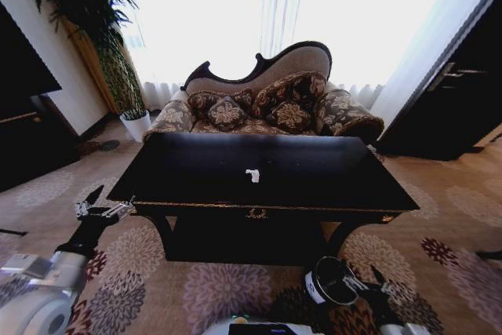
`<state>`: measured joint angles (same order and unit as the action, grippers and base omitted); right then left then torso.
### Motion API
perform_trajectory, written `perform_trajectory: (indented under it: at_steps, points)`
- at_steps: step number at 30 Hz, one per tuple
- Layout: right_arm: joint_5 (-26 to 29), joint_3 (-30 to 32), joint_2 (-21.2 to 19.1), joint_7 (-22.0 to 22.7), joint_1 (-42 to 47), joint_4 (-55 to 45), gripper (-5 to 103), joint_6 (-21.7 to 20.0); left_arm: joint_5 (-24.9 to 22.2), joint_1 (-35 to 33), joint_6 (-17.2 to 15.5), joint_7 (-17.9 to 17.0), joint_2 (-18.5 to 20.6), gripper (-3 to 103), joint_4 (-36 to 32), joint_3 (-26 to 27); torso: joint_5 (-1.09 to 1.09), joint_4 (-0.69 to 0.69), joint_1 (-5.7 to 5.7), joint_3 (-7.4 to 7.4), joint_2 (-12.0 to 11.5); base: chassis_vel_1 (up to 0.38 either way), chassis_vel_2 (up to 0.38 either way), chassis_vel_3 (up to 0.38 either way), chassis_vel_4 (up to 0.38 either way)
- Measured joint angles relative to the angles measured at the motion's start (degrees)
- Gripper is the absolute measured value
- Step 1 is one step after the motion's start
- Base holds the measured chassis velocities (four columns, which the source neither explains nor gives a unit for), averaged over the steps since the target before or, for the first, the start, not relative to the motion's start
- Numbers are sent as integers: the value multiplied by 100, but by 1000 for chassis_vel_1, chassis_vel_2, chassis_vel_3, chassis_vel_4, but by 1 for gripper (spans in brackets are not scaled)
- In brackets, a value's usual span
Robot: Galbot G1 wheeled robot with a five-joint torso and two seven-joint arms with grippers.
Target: Move to the front of the table and place the trash on the table into the trash bin.
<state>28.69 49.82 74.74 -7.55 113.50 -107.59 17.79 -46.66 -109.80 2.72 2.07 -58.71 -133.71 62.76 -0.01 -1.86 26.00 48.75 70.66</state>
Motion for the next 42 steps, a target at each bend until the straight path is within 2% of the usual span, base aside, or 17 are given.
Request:
perform_trajectory:
  at_steps: [17,26,29,32,33,37,38,39,42]
  points:
    - [442,670,-67,-190,261,-1144,100,-175,0,0,0,0,0,100,0,0,0,0,0,0,0,0,0,0,0]
    - [735,955,-203,-80,246,-1851,100,-551,0,0,0,0,0,100,0,0,0,0,0,0,0,0,0,0,0]
    - [829,994,-333,-19,194,-2085,100,-781,0,0,0,0,1,100,0,0,1,-1,0,0,0,0,0,0,0]
    - [1029,1026,-603,114,31,-2458,100,-1228,0,0,0,0,0,100,0,0,0,0,0,0,0,0,0,0,0]
    - [1029,1026,-603,114,31,-2458,100,-1228,0,0,0,0,0,100,0,0,0,0,0,0,0,0,0,0,0]
    - [1301,942,-1329,419,-350,-2969,100,-2146,0,0,0,0,0,100,0,0,0,0,0,1,0,0,0,0,0]
    - [1301,942,-1329,419,-350,-2969,100,-2146,0,0,0,0,0,100,0,0,0,0,0,1,0,0,0,0,0]
    - [1368,892,-1537,506,-454,-3058,100,-2356,0,0,0,0,1,100,0,0,0,1,0,1,0,0,0,0,0]
    - [1629,599,-2113,970,-862,-3190,100,-2960,0,0,0,0,0,100,0,0,0,0,0,1,0,0,0,0,0]
